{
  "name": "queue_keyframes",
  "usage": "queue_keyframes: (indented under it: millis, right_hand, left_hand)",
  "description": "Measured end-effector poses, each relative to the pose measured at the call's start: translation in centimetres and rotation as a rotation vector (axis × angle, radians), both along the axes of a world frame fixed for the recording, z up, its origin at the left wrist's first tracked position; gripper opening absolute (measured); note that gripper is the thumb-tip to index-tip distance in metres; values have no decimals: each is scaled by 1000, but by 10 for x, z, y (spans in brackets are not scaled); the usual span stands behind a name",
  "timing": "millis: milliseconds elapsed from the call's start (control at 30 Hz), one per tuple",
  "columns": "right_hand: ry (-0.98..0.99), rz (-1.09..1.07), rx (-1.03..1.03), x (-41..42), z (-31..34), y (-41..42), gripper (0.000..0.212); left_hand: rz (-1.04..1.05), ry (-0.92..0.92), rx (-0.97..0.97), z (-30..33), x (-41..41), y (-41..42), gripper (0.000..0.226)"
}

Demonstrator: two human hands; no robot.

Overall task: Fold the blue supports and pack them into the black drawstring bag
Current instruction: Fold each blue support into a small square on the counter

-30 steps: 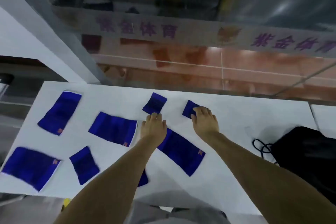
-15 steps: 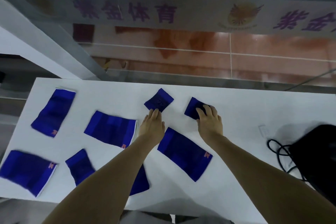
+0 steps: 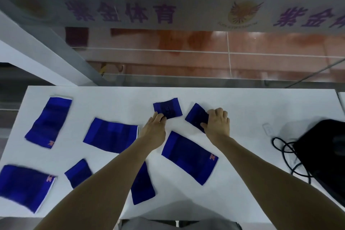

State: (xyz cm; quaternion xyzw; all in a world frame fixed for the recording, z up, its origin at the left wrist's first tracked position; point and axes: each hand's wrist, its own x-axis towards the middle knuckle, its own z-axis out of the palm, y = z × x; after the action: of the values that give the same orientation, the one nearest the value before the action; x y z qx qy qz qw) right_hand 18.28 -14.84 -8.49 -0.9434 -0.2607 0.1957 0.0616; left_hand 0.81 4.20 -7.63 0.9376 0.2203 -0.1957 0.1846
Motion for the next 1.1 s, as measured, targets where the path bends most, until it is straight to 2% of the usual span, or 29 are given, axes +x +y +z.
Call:
queue_keyframes:
  millis: [67, 133, 200, 300, 367, 467, 600, 733, 800, 933, 1033, 1100]
  right_hand:
    - [56, -38, 145, -2, 1, -4, 21]
    - [159, -64, 291, -7, 5, -7, 9]
    - [230, -37, 381, -12, 12, -5, 9]
    - [315, -8, 496, -16, 25, 5, 12]
    - [362, 34, 565, -17, 33, 17, 14]
    - [441, 45, 614, -19, 36, 41, 17]
    - [464, -45, 605, -16, 29, 80, 28]
    - [434, -47, 555, -9, 18, 112, 32]
    - [383, -9, 497, -9, 10, 119, 31]
    - [296, 48, 432, -7, 1, 128, 27]
    - [246, 100, 388, -6, -4, 134, 29]
    - [180, 177, 331, -6, -9, 135, 32]
  left_hand:
    - [-25, -8, -21, 3, 4, 2, 46]
    - [103, -100, -152, 8, 8, -1, 45]
    - [302, -225, -367, 16, 13, -5, 49]
    - [490, -280, -666, 26, 21, -14, 60]
    - [620, -309, -755, 30, 24, -15, 53]
    - [724, -344, -607, 31, 22, -12, 12]
    - [906, -289, -527, 25, 13, 2, 23]
    - [983, -187, -489, 21, 17, 19, 38]
    - [998, -180, -487, 14, 19, 23, 37]
    - [1093, -188, -511, 9, 23, 22, 20]
    - [1081, -149, -470, 5, 27, 20, 28]
    - [1083, -130, -447, 1, 28, 20, 23]
